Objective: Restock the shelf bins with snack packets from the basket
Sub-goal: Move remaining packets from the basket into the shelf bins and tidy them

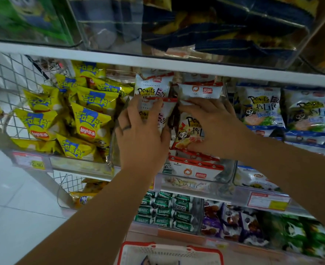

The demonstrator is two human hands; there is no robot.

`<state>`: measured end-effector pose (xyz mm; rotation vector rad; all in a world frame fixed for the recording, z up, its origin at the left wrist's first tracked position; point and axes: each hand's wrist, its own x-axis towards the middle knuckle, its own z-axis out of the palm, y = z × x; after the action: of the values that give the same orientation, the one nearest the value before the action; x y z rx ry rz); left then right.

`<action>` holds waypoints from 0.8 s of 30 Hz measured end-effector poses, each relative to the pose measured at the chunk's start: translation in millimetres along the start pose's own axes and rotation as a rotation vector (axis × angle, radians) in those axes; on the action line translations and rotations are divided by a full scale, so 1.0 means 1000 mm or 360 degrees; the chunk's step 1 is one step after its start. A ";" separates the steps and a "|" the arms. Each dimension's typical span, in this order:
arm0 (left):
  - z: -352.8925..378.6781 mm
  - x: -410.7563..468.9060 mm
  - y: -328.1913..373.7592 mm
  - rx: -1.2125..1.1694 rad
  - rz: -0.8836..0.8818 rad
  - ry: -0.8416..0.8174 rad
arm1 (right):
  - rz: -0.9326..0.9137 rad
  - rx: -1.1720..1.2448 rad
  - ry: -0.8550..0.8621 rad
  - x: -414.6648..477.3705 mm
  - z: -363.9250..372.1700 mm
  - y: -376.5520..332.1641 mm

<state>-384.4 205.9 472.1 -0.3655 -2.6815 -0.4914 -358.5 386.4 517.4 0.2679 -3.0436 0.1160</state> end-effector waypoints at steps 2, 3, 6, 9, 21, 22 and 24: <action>0.002 -0.010 -0.006 0.0018 -0.0021 -0.0016 | 0.0000 -0.0002 -0.0015 0.004 -0.003 0.004; 0.003 -0.015 -0.010 0.0036 -0.0025 -0.0005 | -0.0002 0.0032 -0.0045 0.006 -0.005 0.005; 0.006 -0.022 -0.016 0.0115 0.0019 -0.0004 | -0.0027 0.0184 -0.0079 0.010 -0.013 0.011; 0.007 -0.023 -0.016 0.0084 0.0038 0.0027 | -0.0024 0.0262 -0.0079 0.012 -0.021 0.014; 0.007 -0.017 -0.005 -0.0073 -0.0015 0.0252 | 0.0043 0.0364 0.0080 -0.003 -0.050 -0.004; 0.008 -0.017 -0.005 -0.0078 -0.0028 0.0262 | 0.0049 0.0342 0.0056 -0.004 -0.044 -0.006; 0.012 -0.019 -0.007 -0.0053 -0.0033 0.0243 | 0.0049 0.0236 -0.0030 -0.006 -0.026 -0.009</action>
<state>-373.6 200.8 451.6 -0.2974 -2.5346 -0.5476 -349.4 380.9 543.1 0.2332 -3.0629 0.3442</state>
